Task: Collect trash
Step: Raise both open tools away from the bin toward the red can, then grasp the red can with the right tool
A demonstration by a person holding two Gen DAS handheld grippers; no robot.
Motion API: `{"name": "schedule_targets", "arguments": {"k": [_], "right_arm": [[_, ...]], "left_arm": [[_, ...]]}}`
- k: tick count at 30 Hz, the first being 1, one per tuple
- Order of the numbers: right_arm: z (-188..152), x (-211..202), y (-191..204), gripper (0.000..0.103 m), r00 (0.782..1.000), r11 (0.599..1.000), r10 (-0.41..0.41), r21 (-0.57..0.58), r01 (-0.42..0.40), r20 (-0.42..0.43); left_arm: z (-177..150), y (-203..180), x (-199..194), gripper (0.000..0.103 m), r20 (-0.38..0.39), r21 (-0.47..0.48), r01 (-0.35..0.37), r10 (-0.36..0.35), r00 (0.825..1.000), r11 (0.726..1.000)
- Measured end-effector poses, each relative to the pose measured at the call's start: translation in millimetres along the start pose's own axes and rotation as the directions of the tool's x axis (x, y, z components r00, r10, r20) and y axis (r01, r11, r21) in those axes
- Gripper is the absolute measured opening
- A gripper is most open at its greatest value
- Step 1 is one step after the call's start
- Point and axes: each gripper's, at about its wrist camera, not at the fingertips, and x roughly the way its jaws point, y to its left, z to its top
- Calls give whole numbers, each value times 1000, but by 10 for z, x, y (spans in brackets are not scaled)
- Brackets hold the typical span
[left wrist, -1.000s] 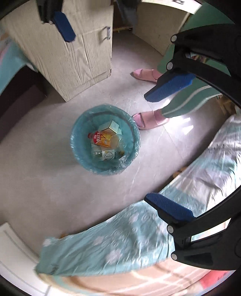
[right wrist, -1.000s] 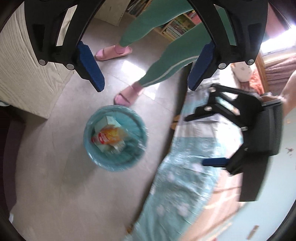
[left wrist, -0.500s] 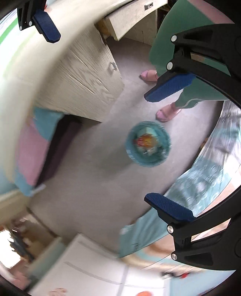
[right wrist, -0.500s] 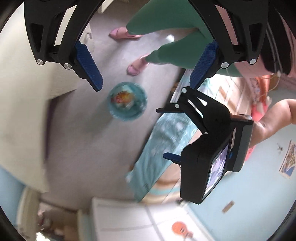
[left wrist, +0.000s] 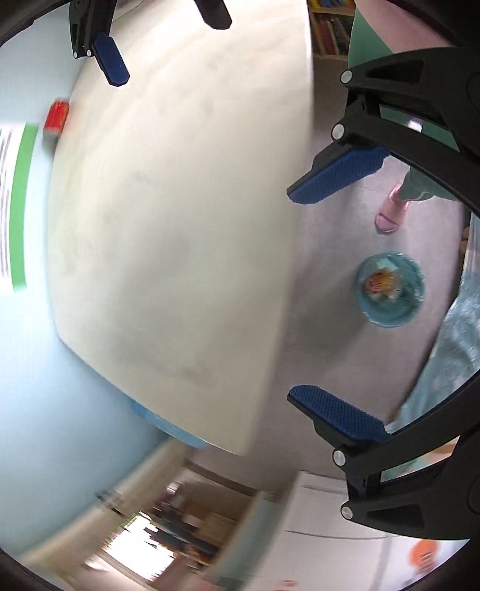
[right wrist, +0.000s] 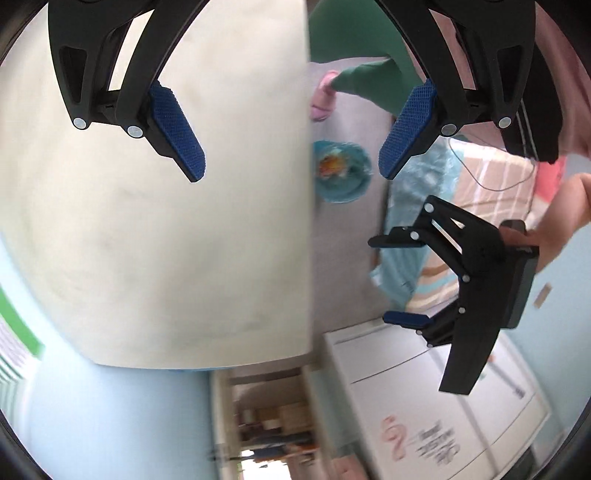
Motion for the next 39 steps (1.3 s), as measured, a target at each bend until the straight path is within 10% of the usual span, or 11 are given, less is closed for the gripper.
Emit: {"name": "schedule_targets", "arguments": {"k": [19,30,39], "right_arm": [[-1343,-1269,-1362,94,939,930,-328,212,301,107],[-1183,-1249,-2385,94,823,816,-562,223,533,88],[-1065,-954,-3466,94,795,795,-606,65,603,24]], "left_arm": [[2009,-1814,225,96,139,313,116,-167,976,943],[2801,-2226,762,96,117,458,167,-246,962,873],[3625,-2558,1504,96,94,550,180,-274,957,816]]}}
